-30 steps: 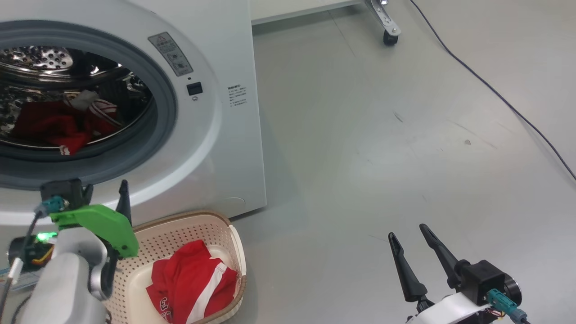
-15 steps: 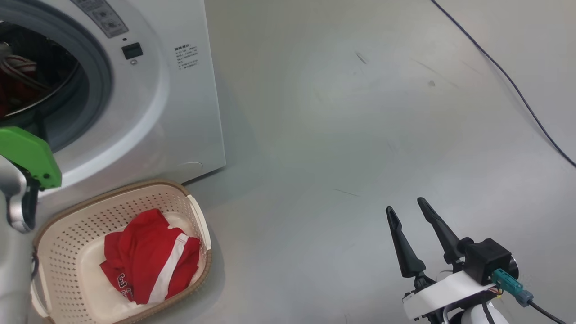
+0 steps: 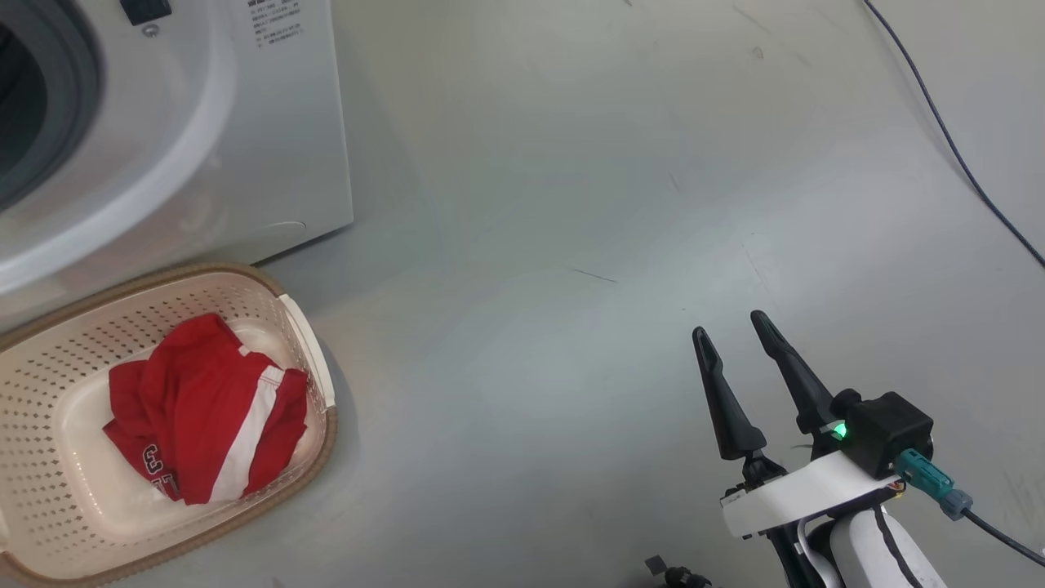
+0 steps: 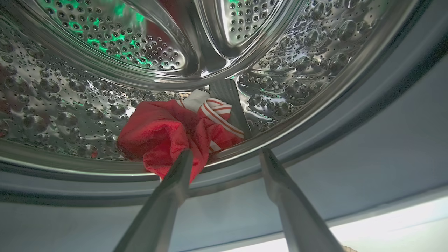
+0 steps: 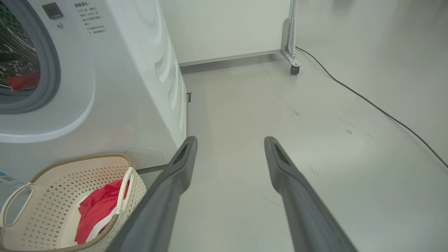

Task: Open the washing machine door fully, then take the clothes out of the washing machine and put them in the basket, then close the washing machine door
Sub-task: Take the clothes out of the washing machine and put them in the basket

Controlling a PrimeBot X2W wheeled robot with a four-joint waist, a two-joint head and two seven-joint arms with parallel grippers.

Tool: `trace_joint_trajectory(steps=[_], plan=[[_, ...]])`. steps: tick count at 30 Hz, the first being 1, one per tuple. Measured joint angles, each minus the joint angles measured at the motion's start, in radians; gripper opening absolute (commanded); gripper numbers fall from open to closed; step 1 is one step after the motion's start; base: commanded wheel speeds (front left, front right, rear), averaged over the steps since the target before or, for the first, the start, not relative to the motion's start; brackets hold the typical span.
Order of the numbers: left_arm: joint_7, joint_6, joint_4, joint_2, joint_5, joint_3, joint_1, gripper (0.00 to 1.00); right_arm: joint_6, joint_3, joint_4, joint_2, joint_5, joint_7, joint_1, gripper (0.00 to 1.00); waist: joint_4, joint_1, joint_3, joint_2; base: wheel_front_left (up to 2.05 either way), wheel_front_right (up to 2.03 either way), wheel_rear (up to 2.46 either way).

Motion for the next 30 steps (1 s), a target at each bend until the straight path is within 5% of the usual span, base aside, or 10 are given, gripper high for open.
trace_joint_trajectory(steps=[19,22,30], plan=[[0.044,0.029,0.015,0.109,0.077,0.012,-0.168,0.98,0.001,0.029,0.015,0.005,0.04,-0.006,-0.096,1.0,-0.022,0.0001,0.178,0.0,0.0,0.0,0.0],[0.044,0.029,0.031,0.11,0.077,0.021,-0.168,0.0,0.002,0.031,0.017,0.006,0.044,-0.006,-0.114,1.0,-0.023,0.0001,0.188,0.0,0.0,0.0,0.0],[0.035,0.029,0.036,0.108,0.077,0.024,-0.18,0.0,0.004,0.026,0.018,0.006,0.052,-0.006,-0.135,1.0,-0.021,0.0001,0.199,0.0,0.0,0.0,0.0]])
